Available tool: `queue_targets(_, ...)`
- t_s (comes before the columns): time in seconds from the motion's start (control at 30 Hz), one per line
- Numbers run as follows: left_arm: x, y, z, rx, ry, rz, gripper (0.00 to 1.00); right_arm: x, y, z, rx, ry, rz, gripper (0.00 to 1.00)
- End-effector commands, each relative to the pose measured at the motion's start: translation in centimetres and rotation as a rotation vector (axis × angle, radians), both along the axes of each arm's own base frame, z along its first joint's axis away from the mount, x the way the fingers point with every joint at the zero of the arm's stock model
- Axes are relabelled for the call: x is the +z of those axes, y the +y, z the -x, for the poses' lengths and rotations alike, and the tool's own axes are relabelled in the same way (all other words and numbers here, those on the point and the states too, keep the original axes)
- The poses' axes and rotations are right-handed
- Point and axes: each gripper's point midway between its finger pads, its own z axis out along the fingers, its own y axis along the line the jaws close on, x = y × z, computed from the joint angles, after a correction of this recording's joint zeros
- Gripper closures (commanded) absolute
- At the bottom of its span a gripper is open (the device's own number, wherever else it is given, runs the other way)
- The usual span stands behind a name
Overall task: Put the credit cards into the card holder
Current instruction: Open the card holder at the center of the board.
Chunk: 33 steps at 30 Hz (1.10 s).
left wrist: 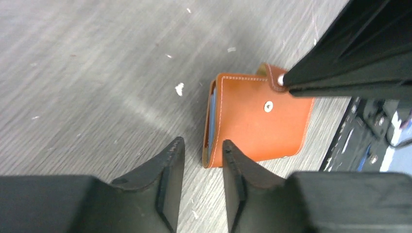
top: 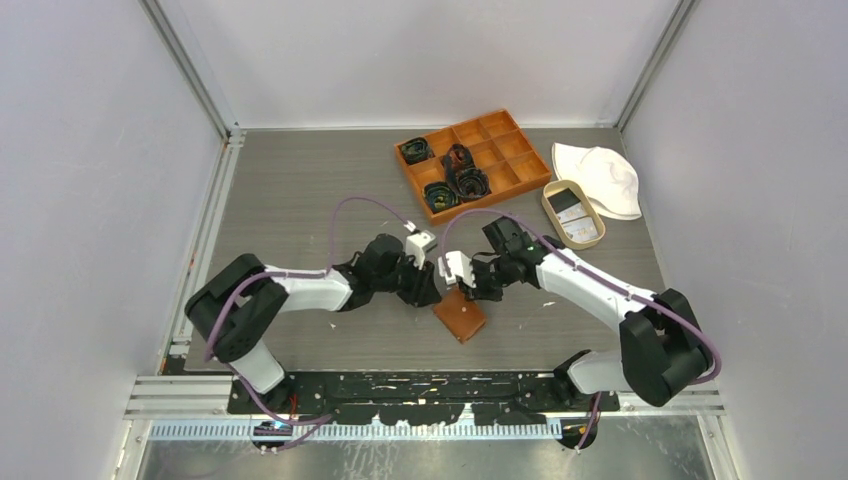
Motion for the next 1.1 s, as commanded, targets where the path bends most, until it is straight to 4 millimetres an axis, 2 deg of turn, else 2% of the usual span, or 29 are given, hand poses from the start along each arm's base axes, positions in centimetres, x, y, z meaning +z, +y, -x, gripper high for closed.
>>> queue_targets(0.0, 5.9, 1.0, -3.8, 0.198, -0.178, 0.069, 0.59, 4.0, 2.5, -2.0, -0.195, 0.060, -0.183, 0.99)
queue_targets(0.13, 8.5, 4.0, -4.9, 0.342, -0.259, 0.078, 0.50, 5.0, 2.8, -3.6, -0.358, 0.121, -0.251, 0.99)
queue_targets(0.2, 8.5, 5.5, -4.3, 0.396, -0.244, 0.106, 0.40, 5.3, 2.9, -4.0, -0.403, 0.150, -0.271, 0.99)
queue_targets(0.23, 9.1, 5.9, -4.2, 0.432, -0.229, 0.142, 0.33, 5.4, 3.0, -4.2, -0.428, 0.170, -0.282, 0.99)
queue_targets(0.3, 8.7, 7.0, -3.4, 0.530, -0.152, 0.225, 0.19, 5.7, 3.2, -4.6, -0.474, 0.196, -0.302, 0.99)
queue_targets(0.33, 8.7, 7.4, -3.0, 0.579, -0.101, 0.285, 0.20, 5.8, 3.2, -4.9, -0.508, 0.210, -0.307, 0.99)
queue_targets(0.43, 7.8, 7.8, -1.7, 0.700, 0.120, 0.396, 0.34, 6.1, 3.6, -6.0, -0.619, 0.266, -0.321, 0.99)
queue_targets(0.5, 7.2, 7.4, -0.7, 0.729, 0.224, 0.418, 0.38, 6.1, 3.8, -6.4, -0.671, 0.307, -0.326, 0.99)
queue_targets(0.57, 6.7, 6.3, 0.8, 0.726, 0.271, 0.429, 0.38, 6.1, 4.0, -6.6, -0.698, 0.330, -0.336, 0.99)
queue_targets(0.7, 7.3, 4.4, 2.5, 0.708, 0.295, 0.478, 0.31, 6.3, 4.2, -6.5, -0.706, 0.347, -0.355, 0.99)
queue_targets(0.9, 6.9, 3.0, 1.9, 0.889, 0.427, 0.524, 0.20, 6.9, 4.3, -5.9, -0.675, 0.374, -0.387, 0.99)
queue_targets(1.07, 6.2, 2.0, 0.8, 1.041, 0.513, 0.461, 0.19, 6.7, 4.2, -5.9, -0.668, 0.363, -0.381, 0.99)
